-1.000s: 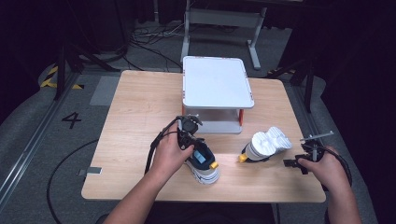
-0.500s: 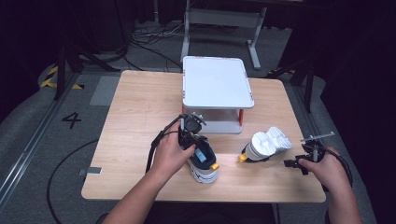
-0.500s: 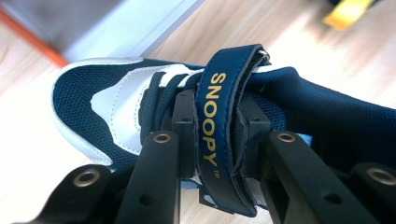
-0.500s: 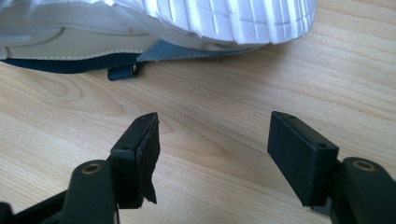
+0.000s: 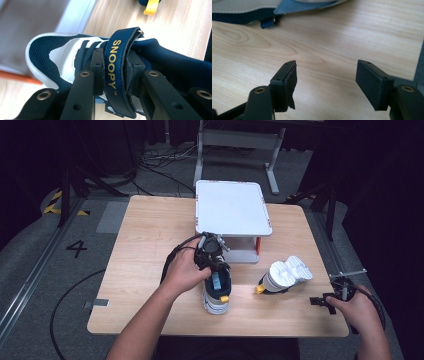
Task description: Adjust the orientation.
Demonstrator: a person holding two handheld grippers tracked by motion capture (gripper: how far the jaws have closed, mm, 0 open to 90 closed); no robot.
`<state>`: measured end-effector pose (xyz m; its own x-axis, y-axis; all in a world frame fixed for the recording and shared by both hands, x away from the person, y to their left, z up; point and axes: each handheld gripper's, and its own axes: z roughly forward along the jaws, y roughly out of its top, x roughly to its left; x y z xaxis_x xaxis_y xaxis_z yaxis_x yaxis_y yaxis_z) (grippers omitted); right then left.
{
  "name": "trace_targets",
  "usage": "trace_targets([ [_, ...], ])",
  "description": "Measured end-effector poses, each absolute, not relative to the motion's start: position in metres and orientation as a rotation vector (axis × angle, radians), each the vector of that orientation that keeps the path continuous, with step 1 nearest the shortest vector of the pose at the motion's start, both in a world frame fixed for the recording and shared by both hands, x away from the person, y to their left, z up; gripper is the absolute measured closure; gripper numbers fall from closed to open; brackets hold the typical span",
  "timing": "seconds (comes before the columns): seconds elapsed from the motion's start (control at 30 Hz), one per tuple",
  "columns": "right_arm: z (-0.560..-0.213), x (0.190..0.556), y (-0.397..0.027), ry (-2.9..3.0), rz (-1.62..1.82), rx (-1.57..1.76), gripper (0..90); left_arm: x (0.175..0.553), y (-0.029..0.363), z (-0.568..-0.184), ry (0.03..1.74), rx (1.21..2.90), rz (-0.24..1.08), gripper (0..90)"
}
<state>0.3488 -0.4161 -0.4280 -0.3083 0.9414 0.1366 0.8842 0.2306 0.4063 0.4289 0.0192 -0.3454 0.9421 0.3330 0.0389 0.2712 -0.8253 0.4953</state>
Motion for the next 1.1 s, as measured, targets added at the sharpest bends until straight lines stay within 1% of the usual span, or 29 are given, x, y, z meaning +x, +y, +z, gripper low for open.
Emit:
trace_targets([
  [0.07,-0.429,0.344,-0.42,2.34,0.621,1.767,34.4,0.437,0.017,-0.346,0.363,2.595,0.177,73.0],
  [0.1,-0.429,0.341,-0.421,2.331,0.618,1.782,34.4,0.437,0.017,-0.346,0.363,2.595,0.177,73.1],
  [0.13,-0.43,0.34,-0.422,2.329,0.616,1.779,34.5,0.444,0.014,-0.349,0.322,2.606,0.203,73.1],
  [0.23,-0.433,0.335,-0.422,2.317,0.59,1.8,34.4,0.452,0.01,-0.353,0.276,2.623,0.24,73.2],
  [0.37,-0.438,0.334,-0.418,2.34,0.578,1.792,34.3,0.466,0.006,-0.359,0.232,2.642,0.243,73.1],
  [0.57,-0.439,0.331,-0.413,2.355,0.584,1.774,34.3,0.478,0.004,-0.369,0.256,2.662,0.251,73.0],
  [0.77,-0.44,0.33,-0.412,2.36,0.584,1.771,33.9,0.482,0.005,-0.374,0.282,2.627,0.227,72.3],
  [0.83,-0.439,0.33,-0.411,2.36,0.593,1.767,33.8,0.48,0.003,-0.374,0.318,2.636,0.209,66.2],
  [0.9,-0.438,0.33,-0.411,2.363,0.597,1.751,33.8,0.476,0.0,-0.373,0.337,2.659,0.214,56.9],
  [0.97,-0.437,0.331,-0.41,2.364,0.603,1.745,33.4,0.472,-0.003,-0.373,0.4,2.685,0.228,48.5],
  [1.0,-0.436,0.331,-0.409,2.366,0.602,1.747,33.2,0.471,-0.003,-0.372,0.416,2.695,0.223,45.9],
  [1.1,-0.436,0.333,-0.407,2.379,0.607,1.731,33.2,0.466,-0.001,-0.367,0.48,2.689,0.224,43.9],
])
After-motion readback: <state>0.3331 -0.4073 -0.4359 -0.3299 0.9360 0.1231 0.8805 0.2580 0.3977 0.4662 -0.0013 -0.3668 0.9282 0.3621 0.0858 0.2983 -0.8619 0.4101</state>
